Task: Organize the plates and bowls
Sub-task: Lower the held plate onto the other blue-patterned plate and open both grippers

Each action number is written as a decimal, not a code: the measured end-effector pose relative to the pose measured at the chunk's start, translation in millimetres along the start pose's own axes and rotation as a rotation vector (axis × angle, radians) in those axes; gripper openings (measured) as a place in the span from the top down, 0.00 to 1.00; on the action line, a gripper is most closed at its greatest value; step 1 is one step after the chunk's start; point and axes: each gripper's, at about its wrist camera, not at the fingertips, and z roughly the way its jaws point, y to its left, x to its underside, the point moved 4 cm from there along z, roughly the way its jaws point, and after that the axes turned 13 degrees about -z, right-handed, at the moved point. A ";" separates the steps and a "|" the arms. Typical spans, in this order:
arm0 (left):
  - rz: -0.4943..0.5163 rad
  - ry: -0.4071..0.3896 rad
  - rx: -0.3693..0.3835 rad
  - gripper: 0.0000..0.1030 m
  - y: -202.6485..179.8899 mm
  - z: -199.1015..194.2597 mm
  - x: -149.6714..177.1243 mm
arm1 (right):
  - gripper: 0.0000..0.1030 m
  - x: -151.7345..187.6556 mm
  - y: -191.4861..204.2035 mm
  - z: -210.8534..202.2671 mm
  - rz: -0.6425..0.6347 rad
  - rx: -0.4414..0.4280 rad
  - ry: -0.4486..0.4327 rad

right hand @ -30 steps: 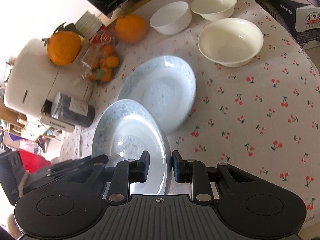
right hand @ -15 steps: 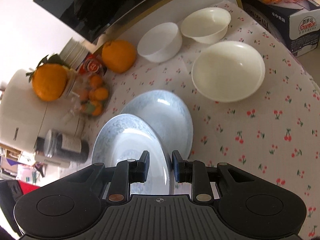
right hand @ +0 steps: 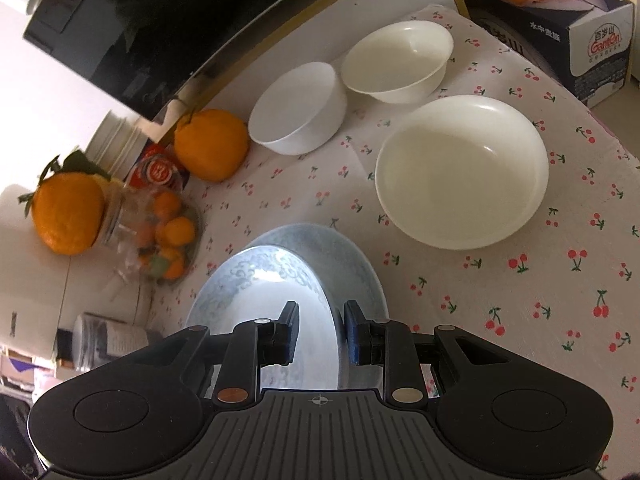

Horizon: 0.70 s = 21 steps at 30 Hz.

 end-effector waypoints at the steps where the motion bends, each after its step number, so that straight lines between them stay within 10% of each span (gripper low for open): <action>1: 0.005 -0.009 -0.005 0.81 -1.2 0.7 -0.5 | 0.76 -0.6 -1.0 2.0 0.008 0.002 -0.003; 21: 0.053 -0.066 -0.017 0.81 -10.3 18.5 -0.6 | 0.76 -5.1 -5.4 14.3 -0.008 0.080 -0.098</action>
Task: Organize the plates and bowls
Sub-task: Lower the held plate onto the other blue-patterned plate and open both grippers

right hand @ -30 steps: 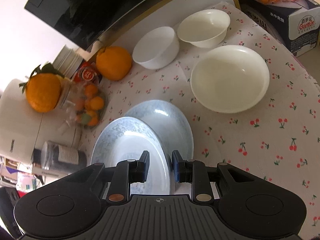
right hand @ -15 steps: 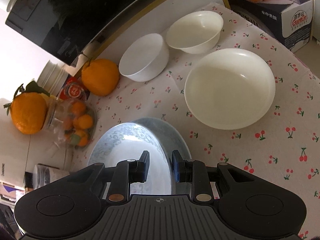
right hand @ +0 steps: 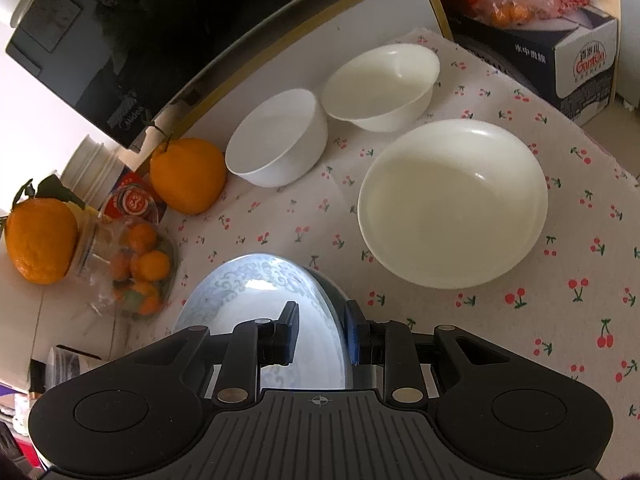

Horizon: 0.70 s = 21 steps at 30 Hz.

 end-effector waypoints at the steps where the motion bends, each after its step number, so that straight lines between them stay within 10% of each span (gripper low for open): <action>1: 0.001 0.002 0.001 0.81 0.1 0.8 0.4 | 0.76 0.0 1.3 -0.4 -0.012 0.007 -0.007; 21: 0.047 -0.008 -0.020 0.81 -2.8 2.7 2.8 | 0.76 3.5 13.4 1.6 -0.175 0.119 -0.027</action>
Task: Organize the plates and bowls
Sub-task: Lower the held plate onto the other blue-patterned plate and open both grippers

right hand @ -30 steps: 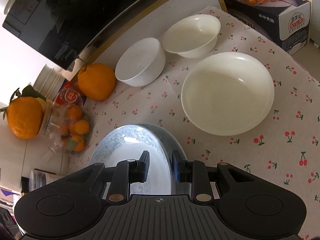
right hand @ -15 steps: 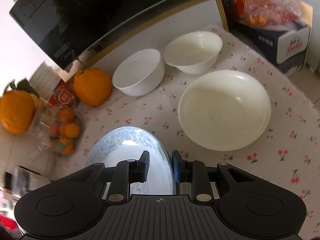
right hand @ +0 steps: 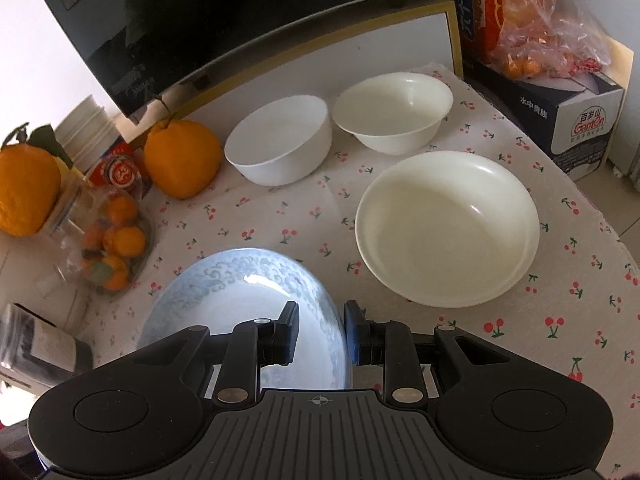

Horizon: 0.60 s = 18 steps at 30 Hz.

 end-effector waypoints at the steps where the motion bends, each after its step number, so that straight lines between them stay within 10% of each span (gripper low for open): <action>1: -0.003 0.001 0.001 0.81 -0.1 0.1 0.0 | 0.74 -0.1 -0.2 0.0 0.003 -0.008 -0.002; 9: -0.010 0.004 0.028 0.74 -0.8 -2.3 -0.1 | 0.70 -1.1 -1.9 -3.3 -0.002 -0.038 -0.005; 18: 0.034 -0.015 0.026 0.39 -5.3 -12.6 3.7 | 0.33 -3.3 2.5 -15.9 -0.047 -0.072 -0.028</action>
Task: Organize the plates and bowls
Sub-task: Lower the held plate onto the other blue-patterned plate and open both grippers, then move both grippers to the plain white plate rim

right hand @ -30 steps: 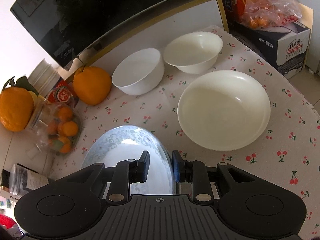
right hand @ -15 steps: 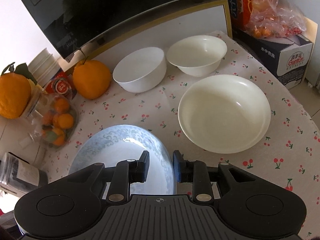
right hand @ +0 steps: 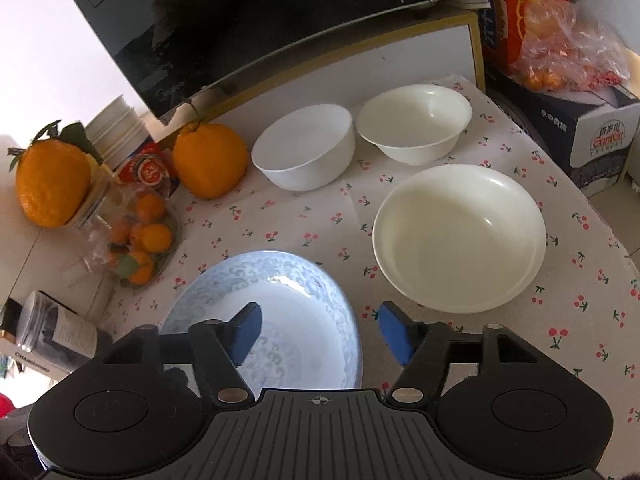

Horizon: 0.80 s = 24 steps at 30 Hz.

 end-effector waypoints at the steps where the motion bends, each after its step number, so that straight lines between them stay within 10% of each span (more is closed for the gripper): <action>1: 0.001 -0.003 0.004 0.37 0.1 -2.1 0.1 | 0.30 -0.2 0.7 -2.2 -0.004 -0.003 -0.001; 8: -0.004 -0.006 0.031 0.17 3.8 -21.4 2.5 | 0.18 -0.8 5.5 -19.1 -0.017 -0.033 -0.003; 24: 0.034 -0.005 0.008 0.07 40.3 -80.2 23.0 | 0.13 19.1 41.6 -59.7 -0.130 -0.115 0.045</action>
